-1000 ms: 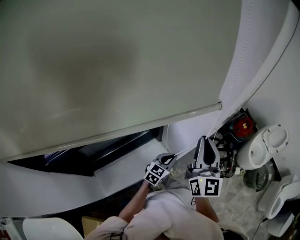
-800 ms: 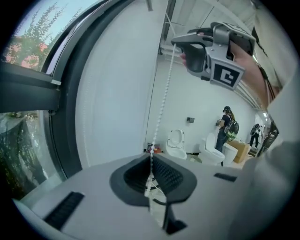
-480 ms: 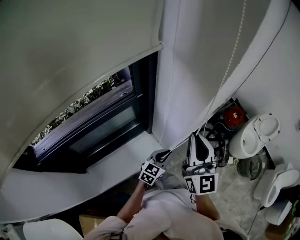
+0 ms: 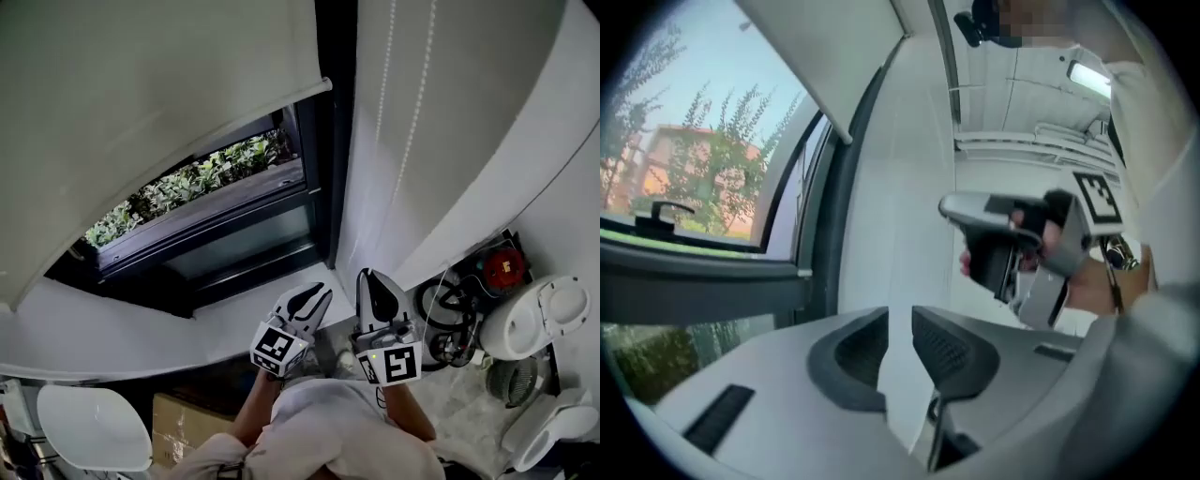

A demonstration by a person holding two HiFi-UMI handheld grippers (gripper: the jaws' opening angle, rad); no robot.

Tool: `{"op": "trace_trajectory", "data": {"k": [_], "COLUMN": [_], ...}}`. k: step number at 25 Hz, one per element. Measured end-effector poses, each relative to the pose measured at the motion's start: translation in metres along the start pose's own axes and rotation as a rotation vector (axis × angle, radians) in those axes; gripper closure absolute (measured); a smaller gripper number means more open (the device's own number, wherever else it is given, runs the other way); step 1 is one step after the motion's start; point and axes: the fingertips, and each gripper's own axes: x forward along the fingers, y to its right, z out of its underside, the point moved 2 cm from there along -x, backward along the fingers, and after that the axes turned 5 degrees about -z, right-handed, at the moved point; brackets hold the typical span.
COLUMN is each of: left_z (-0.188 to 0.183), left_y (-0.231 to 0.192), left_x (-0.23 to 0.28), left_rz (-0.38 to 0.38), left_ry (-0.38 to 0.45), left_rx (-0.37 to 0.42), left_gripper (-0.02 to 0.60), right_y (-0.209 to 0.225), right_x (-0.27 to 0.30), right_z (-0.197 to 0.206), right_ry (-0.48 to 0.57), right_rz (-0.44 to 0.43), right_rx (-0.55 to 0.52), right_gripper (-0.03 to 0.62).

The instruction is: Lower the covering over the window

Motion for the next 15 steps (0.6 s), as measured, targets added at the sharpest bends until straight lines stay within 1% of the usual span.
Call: {"op": "trace_trajectory", "data": {"k": [3,5,8,11,15], "left_z": [-0.046,-0.075,-0.121,-0.161,-0.186], "left_y": [-0.002,0.001,0.013,0.028,0.036], "left_x": [-0.008,-0.012,-0.017,-0.012,-0.002], "left_rz": [-0.074,-0.098,-0.109,-0.093,-0.105], "left_ry": [0.077,0.133,0.211,0.269,0.292], "left_rx": [0.04,0.058,0.086,0.109,0.152], "left_gripper": [0.495,0.495,0.495,0.495,0.495], "right_y": [-0.003,-0.006,-0.012,-0.016,-0.023], "right_x": [0.011,0.015,0.015,0.01,0.005], "right_z": [0.004,0.009,0.025,0.045,0.058], "right_ry": [0.013,0.005,-0.05,-0.091,-0.108], "right_rz": [-0.072,-0.113,-0.175,-0.206,-0.228], "right_rx": [0.018,0.033,0.068,0.099,0.111], "right_gripper": [0.597,0.597,0.597,0.597,0.597]}}
